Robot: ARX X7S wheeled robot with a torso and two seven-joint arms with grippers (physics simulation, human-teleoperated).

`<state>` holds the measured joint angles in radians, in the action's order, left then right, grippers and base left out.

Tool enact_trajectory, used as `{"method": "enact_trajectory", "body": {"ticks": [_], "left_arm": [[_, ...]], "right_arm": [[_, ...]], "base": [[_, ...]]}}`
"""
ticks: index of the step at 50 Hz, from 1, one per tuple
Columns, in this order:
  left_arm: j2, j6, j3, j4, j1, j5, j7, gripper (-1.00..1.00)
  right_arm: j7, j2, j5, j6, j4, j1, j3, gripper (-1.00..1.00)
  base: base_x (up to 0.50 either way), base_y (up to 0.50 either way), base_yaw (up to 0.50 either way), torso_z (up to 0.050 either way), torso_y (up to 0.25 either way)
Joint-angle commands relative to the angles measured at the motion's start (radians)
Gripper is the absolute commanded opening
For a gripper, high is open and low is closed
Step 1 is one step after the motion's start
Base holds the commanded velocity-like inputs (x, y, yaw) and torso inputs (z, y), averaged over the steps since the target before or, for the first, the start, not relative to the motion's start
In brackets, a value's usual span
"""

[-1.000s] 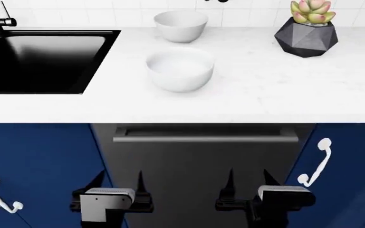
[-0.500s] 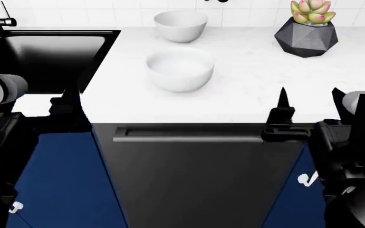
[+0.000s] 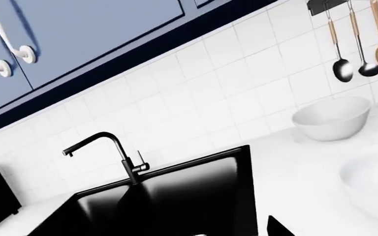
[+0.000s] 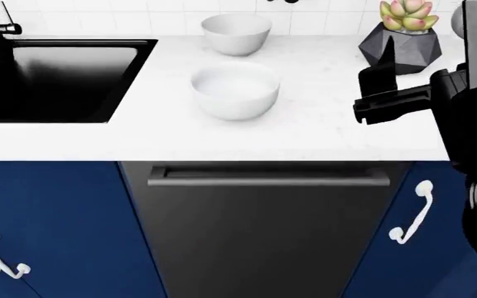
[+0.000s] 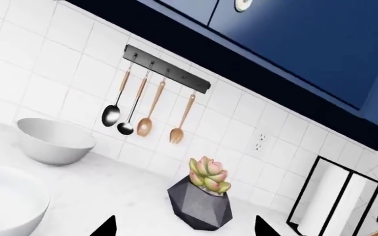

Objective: Stack the bowls in the sink.

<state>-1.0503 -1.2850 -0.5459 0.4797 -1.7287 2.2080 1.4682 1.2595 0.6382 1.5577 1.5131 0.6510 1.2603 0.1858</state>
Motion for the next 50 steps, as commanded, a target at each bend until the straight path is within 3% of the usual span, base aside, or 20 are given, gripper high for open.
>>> {"method": "enact_trajectory", "body": {"ticks": [1,10,21,28,38,50], "left_arm": [[-0.023,-0.049,-0.125,-0.067,-0.195,0.062,0.038,1.0],[-0.023,-0.04,-0.117,-0.068,-0.198,0.034,0.001,1.0],[-0.014,-0.033,-0.133,-0.081,-0.245,0.051,-0.006,1.0],[-0.017,-0.031,-0.153,-0.08,-0.269,0.068,-0.001,1.0],[-0.023,-0.032,-0.173,-0.082,-0.291,0.074,-0.003,1.0],[0.004,-0.055,-0.232,-0.13,-0.394,0.122,0.021,1.0]], "right_arm": [[-0.04,-0.025,-0.093,0.012,-0.092,0.16,0.214,1.0],[-0.056,-0.025,-0.095,-0.035,-0.106,0.18,0.227,1.0],[0.043,-0.039,0.097,-0.034,-0.191,0.319,0.221,1.0],[0.089,-0.031,0.153,0.019,-0.236,0.403,0.319,1.0],[0.224,0.006,0.371,0.022,-0.298,0.593,0.545,1.0],[0.222,0.024,0.401,-0.04,-0.302,0.647,0.578,1.0]], "base": [[0.0,0.0,0.0,0.0,0.0],[0.03,0.0,0.0,0.0,0.0],[0.44,0.0,0.0,0.0,0.0],[0.5,0.0,0.0,0.0,0.0],[0.5,0.0,0.0,0.0,0.0],[0.5,0.0,0.0,0.0,0.001]]}}
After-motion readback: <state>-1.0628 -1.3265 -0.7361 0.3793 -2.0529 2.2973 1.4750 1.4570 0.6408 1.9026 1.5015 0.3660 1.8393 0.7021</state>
